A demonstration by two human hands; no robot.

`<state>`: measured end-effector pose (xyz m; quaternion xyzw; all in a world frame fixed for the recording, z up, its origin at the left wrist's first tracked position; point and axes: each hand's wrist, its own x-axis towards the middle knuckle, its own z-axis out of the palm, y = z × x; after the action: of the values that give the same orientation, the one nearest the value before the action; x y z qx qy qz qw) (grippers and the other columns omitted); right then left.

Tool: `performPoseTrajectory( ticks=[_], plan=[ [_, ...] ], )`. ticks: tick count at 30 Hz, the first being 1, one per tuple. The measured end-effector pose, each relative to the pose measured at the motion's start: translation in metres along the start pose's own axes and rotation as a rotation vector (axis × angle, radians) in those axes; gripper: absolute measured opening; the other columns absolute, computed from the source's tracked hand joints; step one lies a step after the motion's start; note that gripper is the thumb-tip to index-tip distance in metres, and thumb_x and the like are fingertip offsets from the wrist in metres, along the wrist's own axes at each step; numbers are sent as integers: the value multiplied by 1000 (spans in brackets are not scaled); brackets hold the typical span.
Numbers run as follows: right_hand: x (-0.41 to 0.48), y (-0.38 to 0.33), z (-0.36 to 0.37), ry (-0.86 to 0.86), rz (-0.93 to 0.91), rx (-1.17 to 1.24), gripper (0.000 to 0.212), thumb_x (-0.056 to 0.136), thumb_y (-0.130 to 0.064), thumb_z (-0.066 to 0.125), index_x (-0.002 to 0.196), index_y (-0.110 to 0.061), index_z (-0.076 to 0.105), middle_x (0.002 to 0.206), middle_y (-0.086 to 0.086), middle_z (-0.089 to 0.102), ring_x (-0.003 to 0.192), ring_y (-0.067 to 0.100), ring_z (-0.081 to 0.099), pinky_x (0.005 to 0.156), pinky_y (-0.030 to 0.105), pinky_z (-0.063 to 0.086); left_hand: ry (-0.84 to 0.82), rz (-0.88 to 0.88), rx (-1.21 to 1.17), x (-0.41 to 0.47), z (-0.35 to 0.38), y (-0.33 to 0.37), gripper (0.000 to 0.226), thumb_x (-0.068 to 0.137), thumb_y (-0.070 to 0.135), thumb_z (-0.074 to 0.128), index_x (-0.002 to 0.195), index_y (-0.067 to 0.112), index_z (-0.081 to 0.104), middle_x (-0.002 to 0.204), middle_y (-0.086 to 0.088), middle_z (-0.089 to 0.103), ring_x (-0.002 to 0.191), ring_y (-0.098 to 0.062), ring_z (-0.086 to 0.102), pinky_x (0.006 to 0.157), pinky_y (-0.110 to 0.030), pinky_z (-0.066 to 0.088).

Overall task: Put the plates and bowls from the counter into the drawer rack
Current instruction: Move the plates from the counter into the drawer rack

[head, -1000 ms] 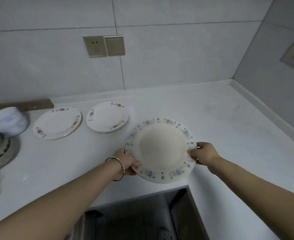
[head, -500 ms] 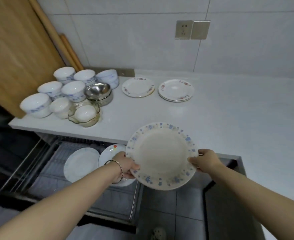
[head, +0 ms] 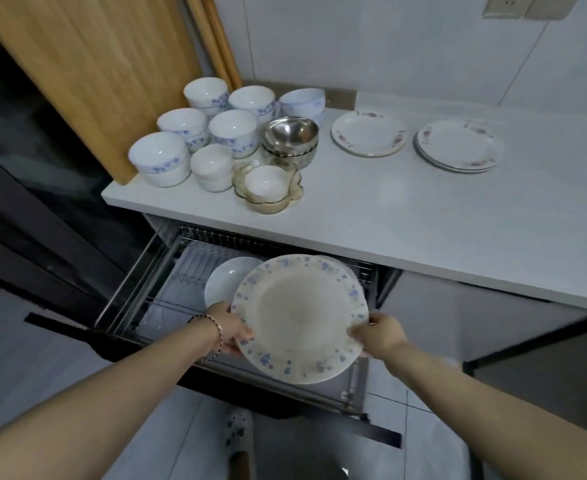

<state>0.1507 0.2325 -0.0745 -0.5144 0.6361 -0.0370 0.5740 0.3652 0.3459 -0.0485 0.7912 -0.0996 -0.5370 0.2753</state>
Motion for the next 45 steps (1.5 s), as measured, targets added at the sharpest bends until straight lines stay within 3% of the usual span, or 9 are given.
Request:
performPoseTrajectory(
  ticks=[6, 13, 17, 22, 28, 33, 37, 40, 45],
  plan=[
    [47, -42, 131, 97, 22, 11, 19, 82, -5, 60, 97, 8, 63, 86, 17, 63, 96, 41, 64, 88, 53, 52, 88, -36, 153, 91, -106, -7, 51, 78, -3, 67, 124, -2, 46, 126, -19, 56, 117, -34, 55, 93, -41, 50],
    [130, -49, 237, 125, 97, 37, 6, 79, -8, 64, 75, -5, 61, 82, 22, 66, 77, 36, 63, 81, 55, 54, 117, -46, 283, 213, -171, -23, 43, 77, 1, 67, 119, 3, 58, 111, -13, 64, 99, -25, 61, 86, -32, 53],
    [174, -35, 274, 148, 193, 75, 30, 79, -14, 66, 108, -7, 65, 96, 14, 70, 89, 35, 66, 85, 46, 55, 90, -94, 351, 284, -177, -35, 42, 72, 4, 72, 113, 3, 63, 112, -16, 68, 98, -29, 67, 87, -42, 57],
    [224, -14, 304, 225, 292, 94, 25, 78, -9, 62, 102, -8, 67, 88, 13, 70, 81, 30, 63, 68, 30, 47, 101, -98, 400, 359, -161, -49, 44, 74, -3, 66, 118, 2, 60, 117, -14, 66, 88, -23, 62, 75, -26, 52],
    [259, -2, 319, 358, 357, 55, 23, 85, -18, 58, 104, -9, 68, 98, 17, 72, 84, 30, 60, 68, 26, 39, 156, -87, 564, 402, -140, -49, 43, 78, 3, 65, 120, 3, 60, 125, -13, 63, 115, -28, 60, 97, -30, 46],
    [260, 4, 321, 392, 405, -6, 33, 80, -12, 59, 112, -14, 66, 104, 15, 71, 102, 34, 61, 84, 34, 49, 229, -130, 759, 402, -122, -45, 53, 86, 11, 59, 135, 7, 41, 147, -22, 27, 126, -36, 47, 106, -37, 40],
    [259, 3, 318, 371, 409, 51, 29, 82, -8, 58, 109, -16, 66, 101, 13, 71, 82, 27, 56, 69, 24, 37, 216, -91, 764, 403, -123, -49, 50, 85, 10, 58, 133, 6, 44, 135, -21, 45, 121, -36, 51, 104, -41, 44],
    [261, 1, 323, 374, 381, 53, 32, 82, -6, 55, 111, -16, 65, 102, 14, 71, 90, 30, 59, 69, 25, 38, 250, 44, 825, 399, -126, -53, 43, 88, 8, 54, 129, -1, 44, 131, -22, 45, 120, -36, 49, 101, -41, 44],
    [269, 9, 337, 388, 379, 66, 40, 82, -5, 49, 120, -14, 58, 111, 17, 66, 103, 35, 60, 80, 34, 48, 245, 18, 433, 401, -125, -60, 48, 84, 0, 47, 131, 10, 45, 127, -14, 53, 111, -34, 56, 90, -35, 47]
  ],
)
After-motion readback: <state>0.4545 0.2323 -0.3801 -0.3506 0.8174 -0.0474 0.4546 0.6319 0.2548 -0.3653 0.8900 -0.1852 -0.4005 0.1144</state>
